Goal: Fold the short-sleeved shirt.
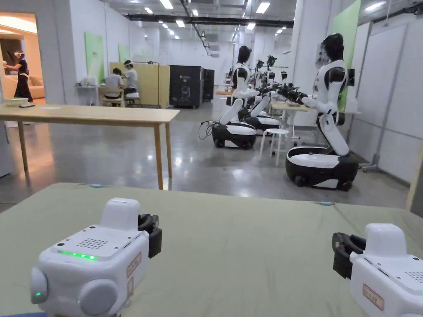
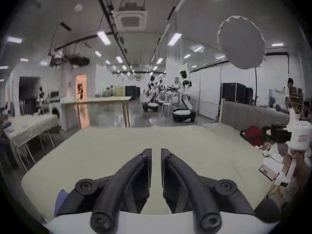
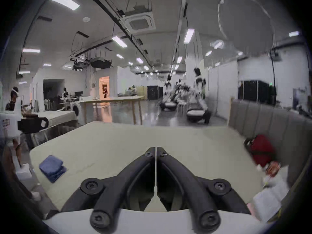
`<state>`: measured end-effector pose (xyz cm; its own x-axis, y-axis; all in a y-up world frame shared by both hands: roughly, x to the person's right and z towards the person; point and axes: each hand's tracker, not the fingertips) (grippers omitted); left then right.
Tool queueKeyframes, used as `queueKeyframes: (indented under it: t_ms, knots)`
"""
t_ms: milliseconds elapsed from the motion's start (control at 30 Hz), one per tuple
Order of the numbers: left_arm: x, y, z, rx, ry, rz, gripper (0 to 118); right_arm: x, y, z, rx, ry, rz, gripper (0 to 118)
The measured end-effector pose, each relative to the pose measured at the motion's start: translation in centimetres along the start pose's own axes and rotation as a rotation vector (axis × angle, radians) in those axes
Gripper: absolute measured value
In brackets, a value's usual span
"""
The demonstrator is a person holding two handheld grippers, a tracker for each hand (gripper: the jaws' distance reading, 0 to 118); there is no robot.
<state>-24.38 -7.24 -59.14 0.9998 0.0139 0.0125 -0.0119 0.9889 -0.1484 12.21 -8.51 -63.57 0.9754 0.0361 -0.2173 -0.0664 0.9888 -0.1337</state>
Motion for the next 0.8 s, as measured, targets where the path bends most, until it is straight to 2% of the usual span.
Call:
queueKeyframes:
  t_ms: [133,233,400,533,633,667,733,767,800]
  knots:
    - [3.9,2.1,-1.9,0.013,0.021,-0.065,11,1.2,2.5,-1.2,0.006,-0.073,0.024,3]
    - [5.2,2.4,-2.9,-0.026,0.014,-0.070,11,1.9,3.1,-1.4,0.030,-0.044,-0.029,3]
    - [5.3,2.3,-2.8,-0.043,0.032,-0.095,12,1.7,2.6,-1.8,0.015,-0.036,0.003,8]
    - [4.8,2.3,-2.4,-0.031,0.034,-0.065,33,1.6,2.4,-1.6,0.023,-0.018,-0.033,21]
    - [4.7,2.3,-2.3,-0.026,0.034,-0.059,37,1.4,2.6,-1.3,0.027,-0.011,-0.044,24]
    - [4.6,2.3,-2.2,-0.026,0.032,-0.058,43,1.3,2.7,-1.3,0.028,-0.011,-0.043,28]
    - [4.4,2.2,-2.1,-0.020,0.030,-0.048,70,1.1,2.8,-1.1,0.034,-0.008,-0.038,45]
    - [4.4,2.3,-2.0,-0.013,0.029,-0.043,76,1.0,2.9,-1.1,0.035,-0.006,-0.037,53]
    - [4.4,2.3,-1.9,-0.006,0.030,-0.039,77,0.9,2.9,-1.0,0.036,-0.002,-0.035,62]
